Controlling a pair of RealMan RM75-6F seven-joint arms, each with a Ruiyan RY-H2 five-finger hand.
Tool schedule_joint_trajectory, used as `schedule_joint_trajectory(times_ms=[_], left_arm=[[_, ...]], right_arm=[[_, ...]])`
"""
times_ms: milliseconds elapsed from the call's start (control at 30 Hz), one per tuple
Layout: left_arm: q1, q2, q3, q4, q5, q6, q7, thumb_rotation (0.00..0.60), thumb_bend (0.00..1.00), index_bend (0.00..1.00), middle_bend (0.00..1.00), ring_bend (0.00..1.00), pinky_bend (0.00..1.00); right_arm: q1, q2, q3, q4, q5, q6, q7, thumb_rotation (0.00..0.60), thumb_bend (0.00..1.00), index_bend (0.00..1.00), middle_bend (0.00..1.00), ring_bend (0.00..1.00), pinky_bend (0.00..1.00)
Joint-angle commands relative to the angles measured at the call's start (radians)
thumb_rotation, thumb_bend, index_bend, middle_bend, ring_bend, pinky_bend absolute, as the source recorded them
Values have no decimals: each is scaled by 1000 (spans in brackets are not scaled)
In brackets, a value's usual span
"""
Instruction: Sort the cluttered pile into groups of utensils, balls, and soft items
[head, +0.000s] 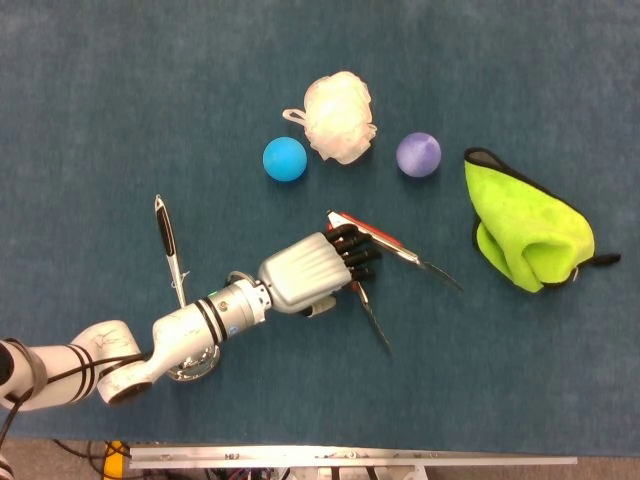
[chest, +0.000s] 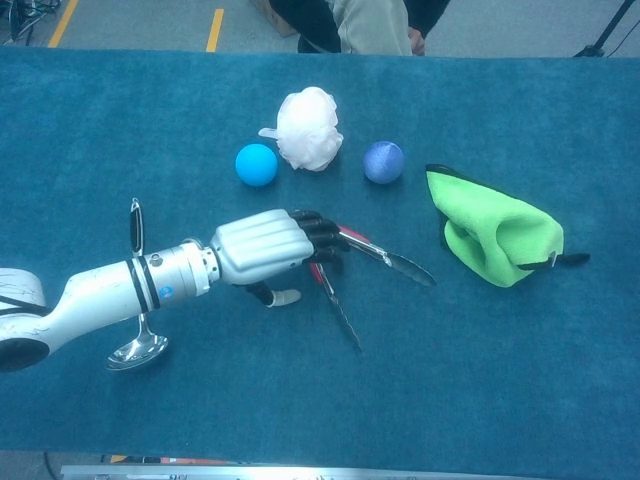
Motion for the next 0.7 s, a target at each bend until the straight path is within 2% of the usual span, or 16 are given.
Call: schedule_joint_trajectory(times_ms=[33, 700], left_arm=[[1, -3, 4, 10, -1, 1, -5, 600, 348, 288, 150, 85, 114], [5, 4, 17, 13, -17, 6, -32, 600, 348, 441, 187, 85, 114]], right_arm=[[0, 1, 0, -1, 0, -1, 0, 600, 12, 231, 305, 158, 322], [1, 2, 4, -15, 3, -9, -11, 600, 12, 234, 305, 158, 322]])
